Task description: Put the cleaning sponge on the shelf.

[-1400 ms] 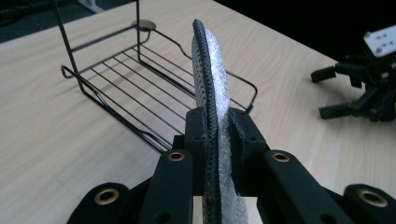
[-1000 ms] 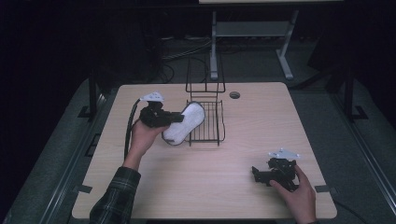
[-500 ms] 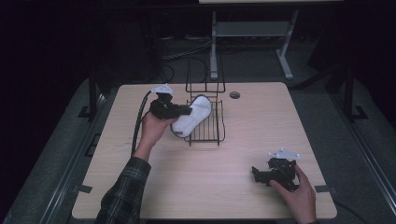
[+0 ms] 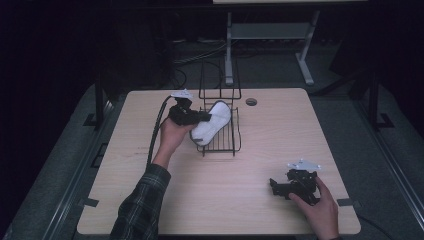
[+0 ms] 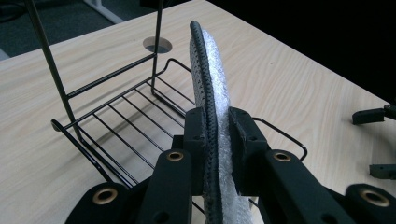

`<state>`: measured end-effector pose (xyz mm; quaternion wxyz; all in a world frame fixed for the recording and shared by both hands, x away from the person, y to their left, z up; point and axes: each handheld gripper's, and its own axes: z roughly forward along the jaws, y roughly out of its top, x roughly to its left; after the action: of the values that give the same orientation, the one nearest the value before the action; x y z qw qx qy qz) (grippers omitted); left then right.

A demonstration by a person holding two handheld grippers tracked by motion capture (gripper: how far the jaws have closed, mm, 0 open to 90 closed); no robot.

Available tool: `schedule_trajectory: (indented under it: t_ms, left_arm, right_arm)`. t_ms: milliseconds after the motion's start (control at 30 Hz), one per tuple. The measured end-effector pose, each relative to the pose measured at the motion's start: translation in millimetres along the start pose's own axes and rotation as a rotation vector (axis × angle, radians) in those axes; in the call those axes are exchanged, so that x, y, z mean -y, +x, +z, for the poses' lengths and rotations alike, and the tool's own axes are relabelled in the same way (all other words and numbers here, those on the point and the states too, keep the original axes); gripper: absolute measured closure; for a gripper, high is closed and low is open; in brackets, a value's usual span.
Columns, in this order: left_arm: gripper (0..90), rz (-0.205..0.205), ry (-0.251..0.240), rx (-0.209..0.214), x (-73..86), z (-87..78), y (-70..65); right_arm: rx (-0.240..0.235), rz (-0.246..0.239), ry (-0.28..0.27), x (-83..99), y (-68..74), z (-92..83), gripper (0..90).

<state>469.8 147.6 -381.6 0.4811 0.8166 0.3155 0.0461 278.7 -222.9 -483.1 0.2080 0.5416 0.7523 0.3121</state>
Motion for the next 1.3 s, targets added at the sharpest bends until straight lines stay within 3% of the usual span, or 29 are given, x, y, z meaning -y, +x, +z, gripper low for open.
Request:
schedule_trajectory:
  t_ms: [167,333,833,967,1033,1300]
  left_arm:
    - [76.3,-0.018,-0.009,-0.021,1.4,7.3,3.2]
    - [75.0,-0.002,0.005,-0.045,2.5,11.2,5.8]
    - [69.6,-0.02,0.024,-0.116,9.3,17.7,19.2]
    - [67.8,-0.019,0.04,-0.147,11.1,18.4,22.8]
    - [65.8,-0.013,0.071,-0.164,13.3,19.9,24.8]
    - [64.3,-0.013,0.081,-0.178,17.5,20.0,26.7]
  right_arm:
    - [-0.002,-0.003,0.0,0.0,0.0,0.0,0.0]
    - [-0.002,-0.003,0.0,0.0,0.0,0.0,0.0]
    - [-0.003,-0.002,0.001,0.0,0.3,0.0,0.0]
    - [-0.003,-0.003,0.001,0.0,0.2,0.0,0.0]
    - [-0.003,-0.003,0.001,0.0,0.2,-0.1,0.0]
    - [-0.004,-0.003,0.001,0.0,0.3,0.0,0.0]
